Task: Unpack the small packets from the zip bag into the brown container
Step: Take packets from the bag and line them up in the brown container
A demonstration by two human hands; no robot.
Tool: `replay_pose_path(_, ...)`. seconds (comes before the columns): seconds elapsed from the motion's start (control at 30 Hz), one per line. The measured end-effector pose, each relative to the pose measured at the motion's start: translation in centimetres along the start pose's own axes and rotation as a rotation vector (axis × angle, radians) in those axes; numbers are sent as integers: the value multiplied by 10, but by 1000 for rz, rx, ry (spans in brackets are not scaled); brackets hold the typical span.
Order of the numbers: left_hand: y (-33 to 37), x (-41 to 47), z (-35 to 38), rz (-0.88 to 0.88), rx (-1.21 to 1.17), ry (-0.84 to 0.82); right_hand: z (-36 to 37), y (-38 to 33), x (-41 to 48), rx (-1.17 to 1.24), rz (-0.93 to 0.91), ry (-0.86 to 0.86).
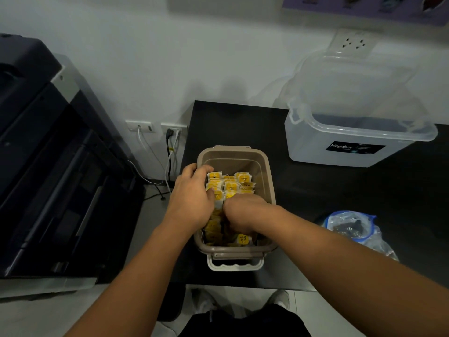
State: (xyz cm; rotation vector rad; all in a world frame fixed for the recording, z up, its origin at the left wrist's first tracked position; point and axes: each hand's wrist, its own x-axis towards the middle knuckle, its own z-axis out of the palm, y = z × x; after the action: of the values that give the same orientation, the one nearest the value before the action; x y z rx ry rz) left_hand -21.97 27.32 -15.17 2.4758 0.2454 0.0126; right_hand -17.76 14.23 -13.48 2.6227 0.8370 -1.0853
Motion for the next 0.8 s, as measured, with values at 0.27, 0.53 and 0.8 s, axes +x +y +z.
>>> replay_pose_path(0.27,0,1,0,-7,15,-15,-10,-6,-1,-3,-40,-17)
replay_pose_path(0.53,0,0,-1,0,11,-18,-7,-6,-2,-37,-78,-27)
replay_pose_path(0.8,-1,-1,-1,0,15,-20,-12,3,-1,63,-47,56)
